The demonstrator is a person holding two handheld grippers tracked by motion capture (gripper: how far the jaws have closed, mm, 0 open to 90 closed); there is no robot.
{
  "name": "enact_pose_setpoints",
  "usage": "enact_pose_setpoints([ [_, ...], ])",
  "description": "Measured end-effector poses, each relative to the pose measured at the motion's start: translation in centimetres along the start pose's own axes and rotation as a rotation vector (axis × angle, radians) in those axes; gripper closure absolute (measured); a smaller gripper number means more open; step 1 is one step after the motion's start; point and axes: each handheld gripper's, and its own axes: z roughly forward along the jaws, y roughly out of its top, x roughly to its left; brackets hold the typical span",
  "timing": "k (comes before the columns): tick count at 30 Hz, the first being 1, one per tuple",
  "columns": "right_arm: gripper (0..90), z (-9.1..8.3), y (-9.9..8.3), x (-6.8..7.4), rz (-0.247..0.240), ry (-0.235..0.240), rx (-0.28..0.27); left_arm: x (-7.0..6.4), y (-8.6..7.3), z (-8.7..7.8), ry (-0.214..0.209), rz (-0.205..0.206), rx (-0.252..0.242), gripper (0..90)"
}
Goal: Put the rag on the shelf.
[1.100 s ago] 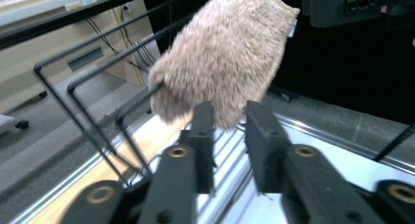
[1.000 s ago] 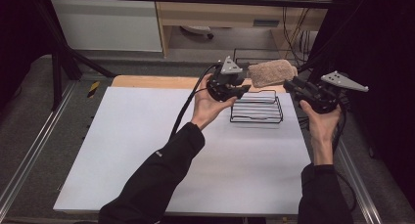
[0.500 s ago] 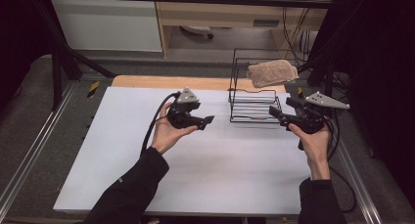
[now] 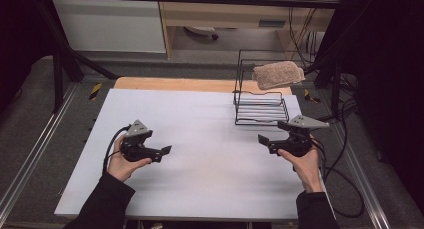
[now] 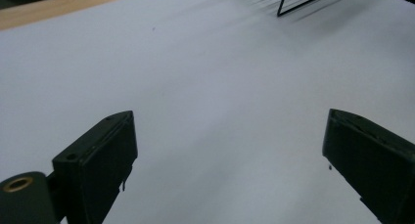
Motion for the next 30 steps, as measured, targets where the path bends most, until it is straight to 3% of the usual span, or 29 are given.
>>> enact_pose_setpoints([
  [6,2.2,0.9,-3.4,0.4,0.011,0.018,0.065,1.4,-3.5,-2.0,0.018,-0.047,0.01,5.0],
  [10,1.8,0.8,-5.3,0.1,0.026,0.037,0.1,1.8,-4.9,-2.7,0.04,-0.045,0.025,5.2],
  [16,1.2,0.1,-7.6,-0.4,0.065,0.053,0.122,1.7,-6.2,-2.9,0.03,-0.041,0.02,6.1],
  [20,0.8,-0.3,-8.9,-0.5,0.055,0.059,0.151,1.6,-6.9,-2.8,0.023,-0.035,0.023,6.1],
  [30,0.8,-0.6,-9.7,-0.7,0.05,0.063,0.171,1.8,-7.7,-3.0,0.029,-0.049,0.032,6.0],
])
